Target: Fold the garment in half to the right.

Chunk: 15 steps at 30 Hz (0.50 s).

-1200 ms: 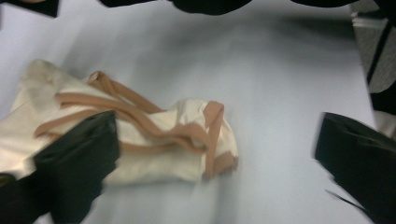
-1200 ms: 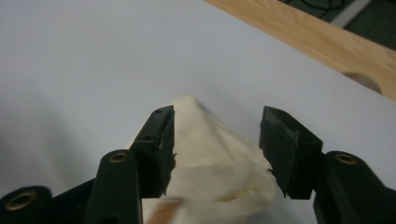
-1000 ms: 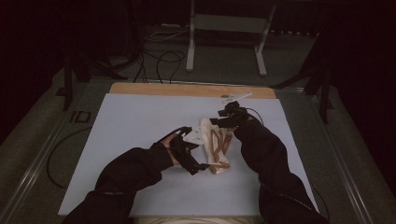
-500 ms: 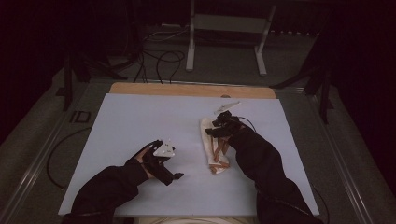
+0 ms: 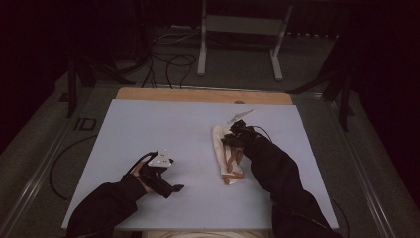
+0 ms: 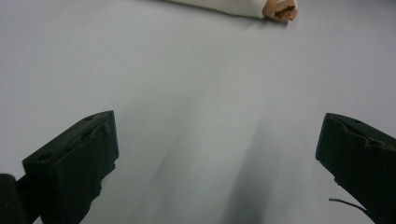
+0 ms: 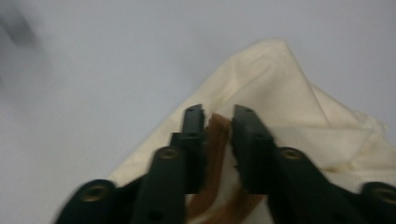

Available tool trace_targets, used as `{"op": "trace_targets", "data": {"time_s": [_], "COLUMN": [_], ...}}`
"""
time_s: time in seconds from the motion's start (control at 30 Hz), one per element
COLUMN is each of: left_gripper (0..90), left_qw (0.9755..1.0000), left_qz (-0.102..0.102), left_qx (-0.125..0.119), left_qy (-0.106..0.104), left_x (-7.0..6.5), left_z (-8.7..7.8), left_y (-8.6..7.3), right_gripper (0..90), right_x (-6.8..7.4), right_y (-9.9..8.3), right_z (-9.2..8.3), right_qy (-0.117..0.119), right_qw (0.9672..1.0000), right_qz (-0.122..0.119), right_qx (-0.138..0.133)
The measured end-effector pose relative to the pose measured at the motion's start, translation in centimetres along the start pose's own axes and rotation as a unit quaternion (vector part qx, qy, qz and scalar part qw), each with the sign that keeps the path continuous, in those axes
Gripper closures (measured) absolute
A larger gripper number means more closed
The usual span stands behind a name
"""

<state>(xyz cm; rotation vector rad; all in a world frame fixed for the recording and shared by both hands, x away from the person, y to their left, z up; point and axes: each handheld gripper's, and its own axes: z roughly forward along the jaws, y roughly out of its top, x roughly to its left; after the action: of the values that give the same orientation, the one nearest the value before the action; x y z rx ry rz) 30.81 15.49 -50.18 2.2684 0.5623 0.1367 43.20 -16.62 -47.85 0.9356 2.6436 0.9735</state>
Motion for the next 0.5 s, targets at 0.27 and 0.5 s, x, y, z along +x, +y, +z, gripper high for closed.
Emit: {"op": "trace_targets", "data": {"time_s": [0.27, 0.5], "left_gripper": [0.0, 0.0], "left_qw": [0.9996, 0.9988], "left_qz": [-0.025, -0.041], "left_qx": [-0.003, -0.008], "left_qy": [0.011, 0.026], "left_x": [0.6, 0.9], "left_z": [-1.2, -2.2], "left_y": [-1.8, -2.7], "right_gripper": [90.0, 90.0], "right_x": [-0.2, -1.0], "right_y": [-0.5, -1.1], "right_z": [-1.9, -3.7], "right_qy": [-0.017, -0.036], "right_qw": [0.9998, 0.9989], "right_qz": [-0.007, 0.002], "right_qx": [-0.009, -0.031]}}
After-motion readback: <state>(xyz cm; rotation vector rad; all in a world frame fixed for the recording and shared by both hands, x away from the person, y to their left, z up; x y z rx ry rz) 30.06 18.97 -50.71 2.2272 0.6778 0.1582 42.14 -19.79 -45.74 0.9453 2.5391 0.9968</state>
